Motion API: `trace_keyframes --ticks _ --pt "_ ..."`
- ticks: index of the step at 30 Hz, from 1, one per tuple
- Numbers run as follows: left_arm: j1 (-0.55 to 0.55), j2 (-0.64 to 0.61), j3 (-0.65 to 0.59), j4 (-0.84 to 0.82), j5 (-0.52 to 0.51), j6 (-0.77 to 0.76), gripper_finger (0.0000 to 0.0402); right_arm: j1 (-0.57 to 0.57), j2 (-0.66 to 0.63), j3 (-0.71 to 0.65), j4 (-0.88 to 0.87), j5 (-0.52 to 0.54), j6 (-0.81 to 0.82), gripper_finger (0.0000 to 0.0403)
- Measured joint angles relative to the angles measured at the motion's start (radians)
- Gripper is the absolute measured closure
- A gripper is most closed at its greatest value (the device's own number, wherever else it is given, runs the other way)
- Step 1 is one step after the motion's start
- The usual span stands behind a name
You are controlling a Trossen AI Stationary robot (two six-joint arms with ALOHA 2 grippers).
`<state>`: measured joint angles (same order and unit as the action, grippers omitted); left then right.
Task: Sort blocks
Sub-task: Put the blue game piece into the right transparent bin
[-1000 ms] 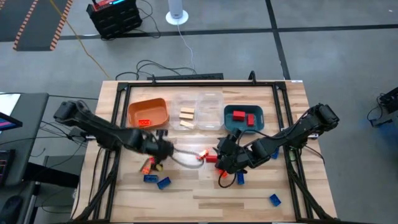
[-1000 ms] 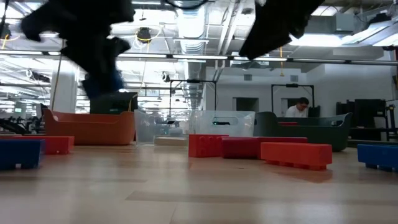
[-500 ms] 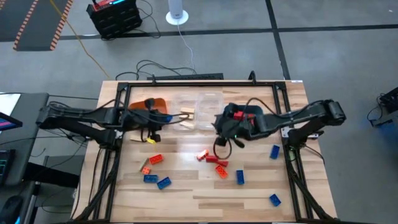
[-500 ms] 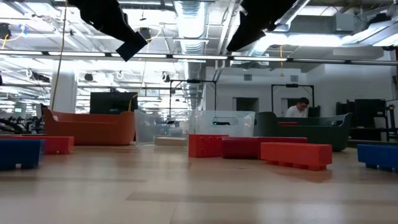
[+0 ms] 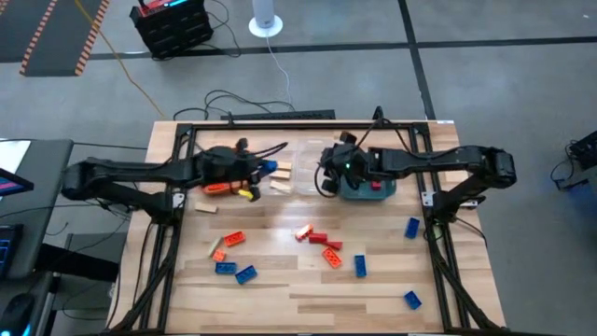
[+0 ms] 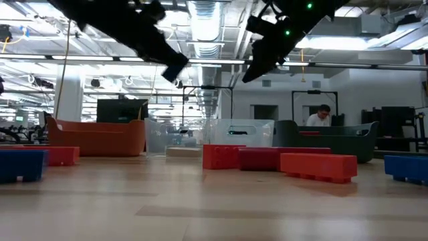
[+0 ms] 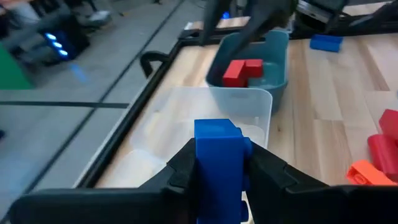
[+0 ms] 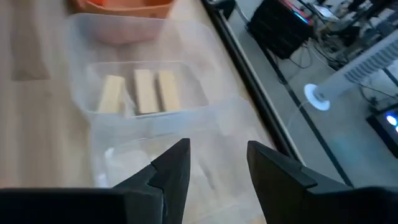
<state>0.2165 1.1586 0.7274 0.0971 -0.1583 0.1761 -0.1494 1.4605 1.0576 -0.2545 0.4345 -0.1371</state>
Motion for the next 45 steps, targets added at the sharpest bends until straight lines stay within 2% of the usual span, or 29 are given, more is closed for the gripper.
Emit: trace_keyframes --ticks 4,9,13,17,22,26,29,34,38,45 --pt "0.052 0.181 0.065 0.081 0.157 -0.001 0.0315 -0.016 0.000 0.000 0.012 -0.023 -0.030 0.0212" --pt "0.081 0.359 0.204 0.141 0.251 0.003 0.0315 0.000 0.000 0.000 -0.051 -0.028 -0.031 0.0212" --pt "0.089 0.466 0.315 0.121 0.327 0.007 0.0315 0.025 -0.003 0.000 -0.121 -0.024 0.019 0.0212" --pt "0.107 0.567 0.375 0.105 0.428 0.003 0.0315 0.078 -0.031 0.000 -0.184 0.040 0.093 0.0212" --pt "0.115 0.688 0.451 0.045 0.444 0.006 0.0315 0.186 -0.071 0.000 -0.198 0.183 0.139 0.0212" --pt "0.123 0.768 0.538 -0.080 0.436 -0.010 0.0306 0.251 -0.096 0.001 -0.194 0.201 0.202 0.0212" --pt "0.118 0.810 0.597 -0.144 0.433 -0.006 0.0276 0.277 -0.094 0.001 -0.202 0.201 0.254 0.0212" --pt "0.105 0.817 0.665 -0.264 0.433 0.029 0.0224 0.327 -0.084 0.001 -0.263 0.200 0.339 0.0212" --pt "0.071 0.718 0.653 -0.338 0.409 0.066 0.0214 0.401 -0.087 0.001 -0.322 0.199 0.415 0.0212" --pt "-0.060 0.477 0.488 -0.377 0.288 0.103 0.0213 0.538 -0.057 0.002 -0.355 0.186 0.553 0.0212"
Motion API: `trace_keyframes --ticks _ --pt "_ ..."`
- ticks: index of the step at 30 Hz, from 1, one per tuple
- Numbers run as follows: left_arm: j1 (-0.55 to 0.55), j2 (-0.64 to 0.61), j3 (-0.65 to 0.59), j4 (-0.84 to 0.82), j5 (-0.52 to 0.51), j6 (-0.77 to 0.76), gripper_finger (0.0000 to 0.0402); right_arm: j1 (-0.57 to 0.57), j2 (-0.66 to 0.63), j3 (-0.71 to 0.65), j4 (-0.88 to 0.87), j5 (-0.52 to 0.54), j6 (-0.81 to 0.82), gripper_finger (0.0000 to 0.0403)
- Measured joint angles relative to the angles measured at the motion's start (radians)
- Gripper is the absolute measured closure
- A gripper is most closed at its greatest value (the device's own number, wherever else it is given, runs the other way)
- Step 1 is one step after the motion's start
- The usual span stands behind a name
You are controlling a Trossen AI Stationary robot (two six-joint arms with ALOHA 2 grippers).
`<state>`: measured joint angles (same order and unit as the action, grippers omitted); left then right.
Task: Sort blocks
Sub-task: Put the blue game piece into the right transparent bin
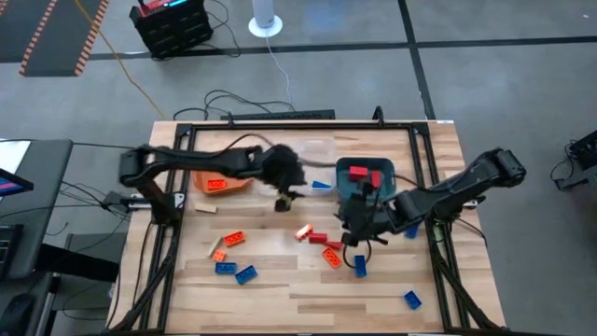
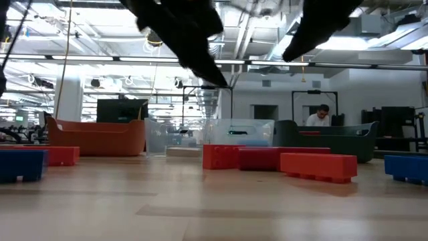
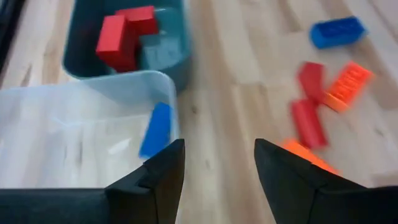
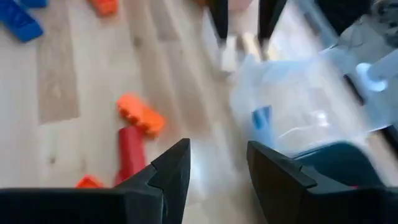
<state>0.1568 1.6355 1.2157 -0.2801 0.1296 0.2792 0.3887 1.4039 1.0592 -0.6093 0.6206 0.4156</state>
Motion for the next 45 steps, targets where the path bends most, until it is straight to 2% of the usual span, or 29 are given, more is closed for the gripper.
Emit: trace_keyframes --ticks 4,9,12,18,23,27,34,42,45 --pt "-0.082 -0.120 -0.097 -0.006 -0.145 -0.038 0.0212 0.039 0.063 0.000 -0.060 -0.141 0.158 0.0210" --pt "-0.154 -0.223 -0.169 -0.010 -0.408 -0.111 0.0212 0.040 0.146 0.000 -0.206 -0.347 0.445 0.0198" --pt "-0.183 -0.265 -0.186 -0.016 -0.476 -0.146 0.0212 0.057 0.182 -0.001 -0.251 -0.444 0.546 0.0184" --pt "-0.209 -0.283 -0.187 -0.017 -0.497 -0.145 0.0212 0.130 0.182 0.026 -0.361 -0.606 0.690 0.0168" --pt "-0.210 -0.263 -0.187 -0.016 -0.497 -0.142 0.0212 0.211 0.173 0.026 -0.361 -0.820 0.889 0.0168" --pt "-0.210 -0.261 -0.187 -0.011 -0.497 -0.117 0.0212 0.268 0.187 0.026 -0.371 -0.913 1.020 0.0168" --pt "-0.210 -0.262 -0.187 0.014 -0.497 -0.047 0.0212 0.368 0.223 -0.010 -0.338 -0.951 1.217 0.0168" --pt "-0.208 -0.262 -0.187 -0.001 -0.496 -0.015 0.0212 0.488 0.220 -0.082 -0.140 -0.968 1.478 0.0168" --pt "-0.208 -0.262 -0.187 -0.001 -0.496 -0.010 0.0212 0.518 0.220 -0.082 -0.129 -0.968 1.552 0.0168"
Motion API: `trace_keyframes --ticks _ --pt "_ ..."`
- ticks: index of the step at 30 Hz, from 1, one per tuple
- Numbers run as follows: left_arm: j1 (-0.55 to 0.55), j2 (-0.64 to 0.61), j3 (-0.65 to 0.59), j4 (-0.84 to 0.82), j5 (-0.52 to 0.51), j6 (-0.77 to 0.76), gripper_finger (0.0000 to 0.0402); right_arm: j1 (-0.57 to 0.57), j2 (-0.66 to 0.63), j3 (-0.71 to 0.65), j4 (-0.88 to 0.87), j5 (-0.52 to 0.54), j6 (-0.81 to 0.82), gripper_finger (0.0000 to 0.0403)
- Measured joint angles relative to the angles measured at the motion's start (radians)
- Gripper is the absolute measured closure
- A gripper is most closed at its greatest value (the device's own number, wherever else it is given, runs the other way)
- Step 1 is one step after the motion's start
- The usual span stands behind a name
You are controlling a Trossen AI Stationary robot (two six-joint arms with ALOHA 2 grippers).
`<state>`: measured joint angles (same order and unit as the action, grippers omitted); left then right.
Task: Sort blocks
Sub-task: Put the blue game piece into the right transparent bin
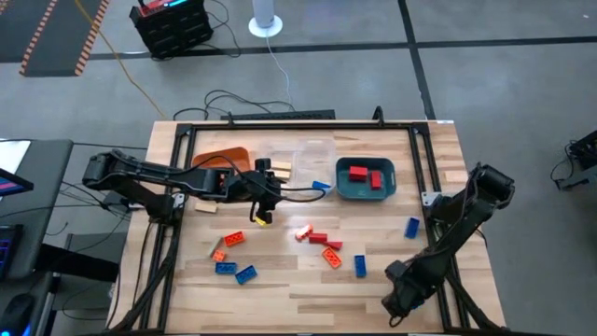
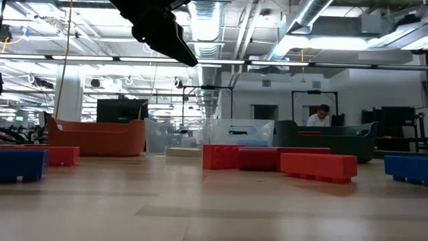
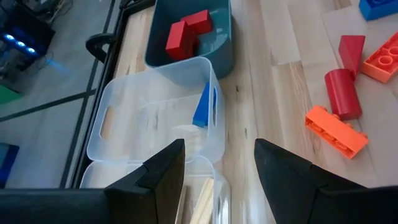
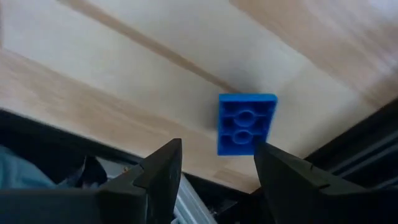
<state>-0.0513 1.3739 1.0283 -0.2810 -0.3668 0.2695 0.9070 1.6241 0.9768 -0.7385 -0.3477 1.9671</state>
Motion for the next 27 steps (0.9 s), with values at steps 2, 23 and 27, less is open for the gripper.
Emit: trace_keyframes --ticks 2,23,27 --pt "0.000 0.000 0.000 0.001 0.000 0.000 0.0212 0.014 0.000 0.000 -0.004 0.000 0.033 0.0168" --pt "0.000 0.000 0.000 -0.029 0.000 -0.021 0.0212 0.029 0.112 -0.001 -0.005 0.005 -0.037 0.0168" --pt "0.000 0.000 0.000 -0.029 -0.001 -0.021 0.0212 0.026 0.132 -0.001 0.011 -0.017 -0.060 0.0169"
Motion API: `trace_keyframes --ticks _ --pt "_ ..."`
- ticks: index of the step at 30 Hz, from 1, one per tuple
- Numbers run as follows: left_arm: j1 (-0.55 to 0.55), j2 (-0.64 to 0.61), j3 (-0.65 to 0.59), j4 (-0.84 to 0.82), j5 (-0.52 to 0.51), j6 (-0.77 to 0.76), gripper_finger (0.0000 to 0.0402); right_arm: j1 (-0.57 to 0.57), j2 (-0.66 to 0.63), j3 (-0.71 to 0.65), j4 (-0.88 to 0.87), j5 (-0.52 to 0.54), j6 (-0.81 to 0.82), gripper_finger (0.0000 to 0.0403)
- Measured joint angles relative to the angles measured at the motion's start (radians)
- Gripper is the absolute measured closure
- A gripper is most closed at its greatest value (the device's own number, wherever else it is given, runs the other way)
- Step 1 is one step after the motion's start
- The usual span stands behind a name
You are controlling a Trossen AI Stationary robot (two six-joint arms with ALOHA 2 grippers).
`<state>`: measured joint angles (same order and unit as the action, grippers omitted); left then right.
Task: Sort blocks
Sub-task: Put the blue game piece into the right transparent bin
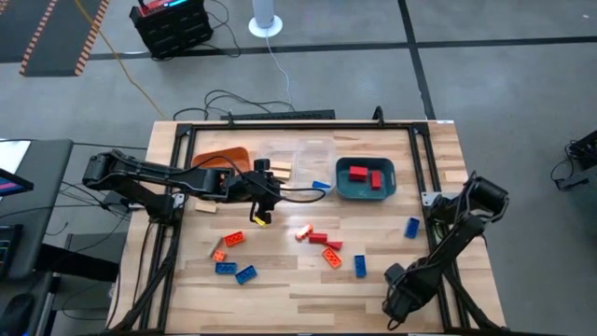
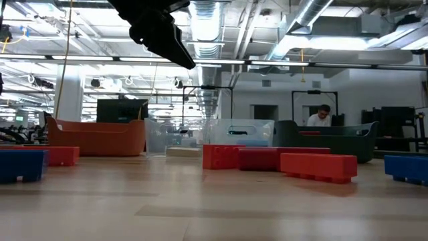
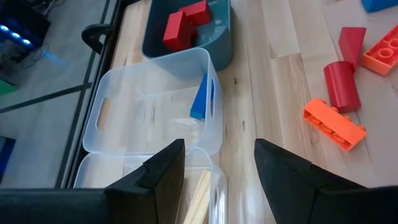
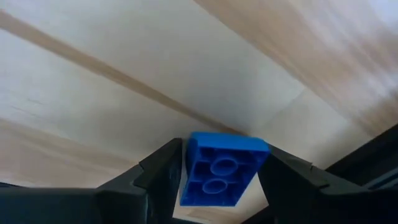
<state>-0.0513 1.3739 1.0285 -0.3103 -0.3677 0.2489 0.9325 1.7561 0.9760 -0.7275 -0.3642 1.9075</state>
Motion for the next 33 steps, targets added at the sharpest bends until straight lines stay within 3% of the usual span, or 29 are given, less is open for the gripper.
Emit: trace_keyframes --ticks 3,8,15,17,22,27,30,33 --pt "0.000 0.000 0.000 -0.006 -0.003 0.000 0.0212 -0.002 0.000 0.000 0.021 -0.001 -0.005 0.0182" --pt "0.000 0.000 0.001 -0.017 -0.007 -0.001 0.0212 -0.007 -0.001 0.000 0.032 -0.005 -0.030 0.0237" --pt "0.000 0.000 0.001 -0.019 -0.030 0.016 0.0212 -0.023 -0.002 0.001 0.004 -0.003 -0.102 0.0239" --pt "0.003 0.000 0.001 -0.024 -0.039 0.029 0.0212 -0.034 -0.014 0.001 -0.018 0.044 -0.136 0.0239" --pt "0.035 0.000 0.001 -0.039 -0.041 0.053 0.0212 -0.095 -0.082 0.022 -0.156 0.335 -0.238 0.0239" --pt "0.068 0.000 0.001 -0.011 -0.041 0.061 0.0212 -0.212 -0.184 0.027 -0.324 0.698 -0.425 0.0236" --pt "0.077 0.000 0.001 0.010 -0.041 0.061 0.0212 -0.334 -0.255 0.027 -0.324 0.928 -0.641 0.0235" --pt "0.076 0.000 0.001 0.018 -0.041 0.057 0.0212 -0.492 -0.319 0.027 -0.174 1.037 -0.953 0.0234"
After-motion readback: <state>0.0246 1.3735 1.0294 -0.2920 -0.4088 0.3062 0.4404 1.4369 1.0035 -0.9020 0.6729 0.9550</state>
